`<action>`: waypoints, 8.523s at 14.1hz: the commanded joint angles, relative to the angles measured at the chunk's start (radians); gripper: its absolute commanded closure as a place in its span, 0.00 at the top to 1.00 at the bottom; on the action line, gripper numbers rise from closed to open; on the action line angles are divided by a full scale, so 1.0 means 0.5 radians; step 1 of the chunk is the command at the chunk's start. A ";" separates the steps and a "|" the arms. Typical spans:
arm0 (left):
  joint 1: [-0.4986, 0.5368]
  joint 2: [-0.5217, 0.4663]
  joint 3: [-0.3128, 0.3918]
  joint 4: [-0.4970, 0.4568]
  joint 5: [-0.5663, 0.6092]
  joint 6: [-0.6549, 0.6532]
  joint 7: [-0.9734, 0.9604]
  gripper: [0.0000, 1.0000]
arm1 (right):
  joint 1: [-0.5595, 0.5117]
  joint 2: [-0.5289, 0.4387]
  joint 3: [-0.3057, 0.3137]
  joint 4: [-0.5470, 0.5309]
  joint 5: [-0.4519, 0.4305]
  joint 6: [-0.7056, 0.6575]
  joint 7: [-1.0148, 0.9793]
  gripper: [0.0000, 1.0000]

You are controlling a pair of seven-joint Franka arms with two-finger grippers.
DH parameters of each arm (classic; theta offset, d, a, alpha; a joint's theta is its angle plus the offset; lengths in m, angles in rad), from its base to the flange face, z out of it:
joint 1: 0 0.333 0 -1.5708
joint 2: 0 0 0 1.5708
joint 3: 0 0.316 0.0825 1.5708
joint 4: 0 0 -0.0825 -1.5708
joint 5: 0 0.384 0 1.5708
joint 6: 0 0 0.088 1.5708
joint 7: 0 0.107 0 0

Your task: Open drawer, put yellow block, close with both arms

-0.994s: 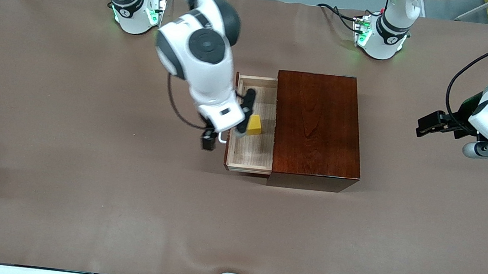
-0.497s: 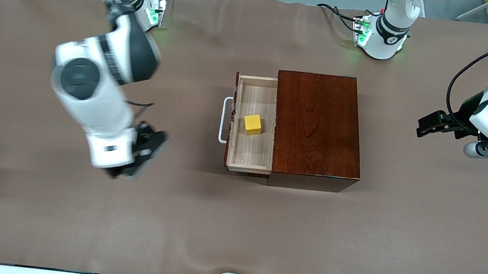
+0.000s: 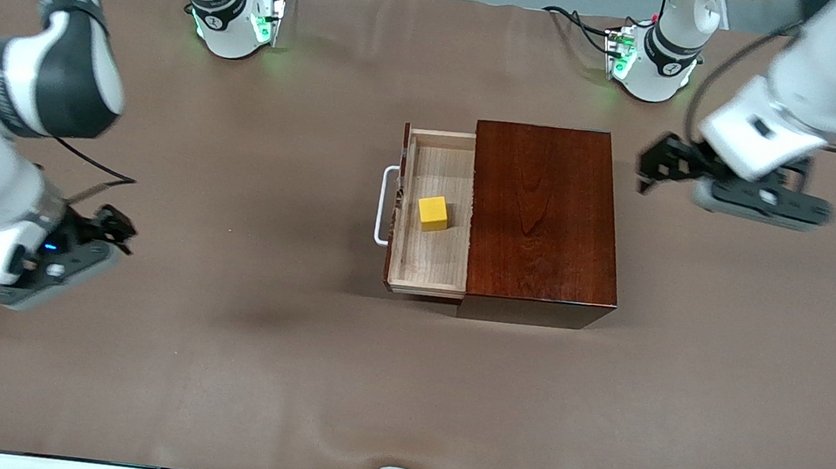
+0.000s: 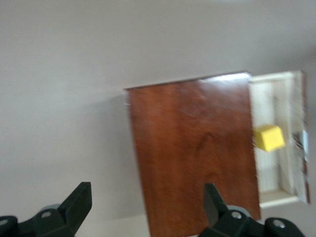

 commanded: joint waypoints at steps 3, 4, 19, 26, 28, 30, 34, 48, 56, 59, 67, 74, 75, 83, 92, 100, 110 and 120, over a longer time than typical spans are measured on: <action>-0.011 0.006 -0.469 -0.001 -0.009 0.030 -0.011 1.00 | -0.031 -0.353 -0.043 -0.215 0.105 -0.232 0.446 1.00; -0.030 0.046 -0.543 -0.001 0.006 0.103 -0.005 1.00 | 0.036 -0.406 -0.157 -0.231 0.184 -0.281 0.498 1.00; -0.781 1.012 -0.492 0.462 0.294 0.655 1.666 1.00 | 0.104 -0.897 -0.685 -0.544 0.541 -0.506 0.784 1.00; -1.171 1.233 0.030 0.505 0.301 0.956 1.869 1.00 | 0.049 -0.952 -0.630 -0.580 0.627 -0.493 0.848 1.00; -1.177 1.267 0.052 0.505 0.301 0.978 1.851 1.00 | 0.055 -0.955 -0.627 -0.580 0.615 -0.487 0.845 1.00; -1.177 1.301 0.104 0.502 0.301 1.018 1.842 1.00 | 0.064 -0.949 -0.624 -0.577 0.599 -0.457 0.824 1.00; -1.193 1.368 0.122 0.502 0.304 1.131 1.842 1.00 | 0.092 -0.943 -0.612 -0.559 0.544 -0.463 0.818 1.00; -1.334 1.371 0.294 0.496 0.307 0.877 1.771 1.00 | 0.095 -0.833 -0.615 -0.492 0.532 -0.533 0.827 1.00; -1.389 1.286 0.423 0.499 0.356 0.482 1.750 1.00 | 0.086 -0.830 -0.618 -0.491 0.529 -0.533 0.848 1.00; -1.383 1.237 0.435 0.499 0.475 0.249 1.750 1.00 | 0.083 -0.830 -0.621 -0.479 0.526 -0.533 0.851 1.00; -1.367 1.209 0.447 0.490 0.638 -0.022 1.756 1.00 | 0.083 -0.830 -0.624 -0.479 0.529 -0.533 0.845 1.00; -1.383 1.224 0.447 0.496 0.696 -0.093 1.695 1.00 | 0.061 -0.830 -0.633 -0.409 0.526 -0.533 0.848 1.00; -1.386 1.224 0.444 0.499 0.693 -0.002 1.603 1.00 | 0.061 -0.830 -0.633 -0.409 0.529 -0.533 0.848 1.00; -1.239 0.851 0.438 0.484 0.617 0.303 1.039 1.00 | 0.064 -0.820 -0.630 -0.424 0.532 -0.539 0.839 1.00; -0.331 0.313 0.423 0.447 0.224 -0.301 0.805 1.00 | 0.058 -0.814 -0.633 -0.412 0.529 -0.536 0.842 1.00; -0.291 -0.324 0.901 -0.377 0.018 -0.062 0.792 1.00 | 0.058 -0.814 -0.630 -0.418 0.529 -0.539 0.848 1.00; -0.275 -0.181 0.908 -0.200 0.046 -0.105 0.467 1.00 | 0.064 -0.814 -0.630 -0.421 0.532 -0.539 0.848 1.00; -0.257 -0.181 0.908 -0.200 0.049 -0.105 0.467 1.00 | 0.064 -0.814 -0.630 -0.421 0.529 -0.539 0.848 1.00</action>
